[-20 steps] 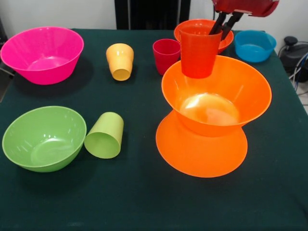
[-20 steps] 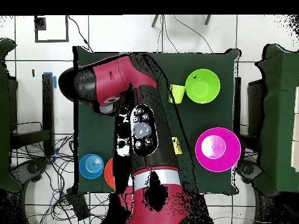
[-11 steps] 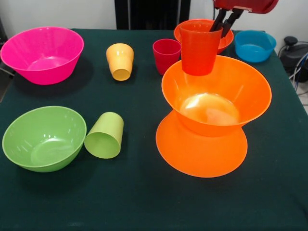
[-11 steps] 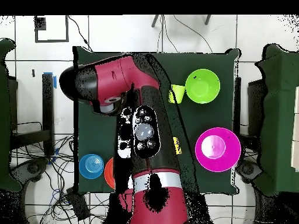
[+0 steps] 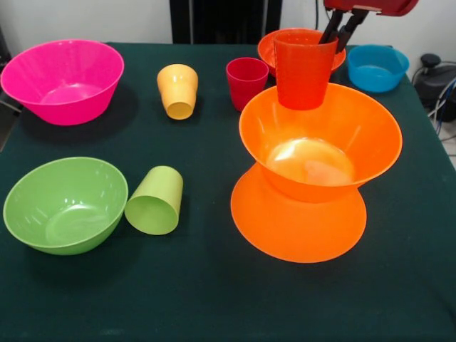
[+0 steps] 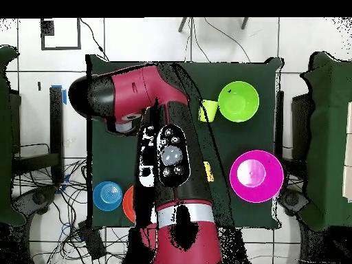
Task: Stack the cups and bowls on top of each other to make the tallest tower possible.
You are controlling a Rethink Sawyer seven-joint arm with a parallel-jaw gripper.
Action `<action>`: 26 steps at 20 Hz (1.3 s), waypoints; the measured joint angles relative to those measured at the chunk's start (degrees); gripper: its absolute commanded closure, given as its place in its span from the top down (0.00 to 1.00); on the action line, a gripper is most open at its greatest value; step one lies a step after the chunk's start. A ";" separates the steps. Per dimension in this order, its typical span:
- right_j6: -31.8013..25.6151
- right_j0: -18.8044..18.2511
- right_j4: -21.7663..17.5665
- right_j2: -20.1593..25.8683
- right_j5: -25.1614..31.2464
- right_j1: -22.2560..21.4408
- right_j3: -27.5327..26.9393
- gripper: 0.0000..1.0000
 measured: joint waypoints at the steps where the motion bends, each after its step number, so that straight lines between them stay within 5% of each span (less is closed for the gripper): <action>1: 0.00 0.00 0.06 -0.02 0.00 0.00 0.00 0.00; 26: 0.00 0.00 0.11 -0.02 -6.54 3.30 -0.01 0.00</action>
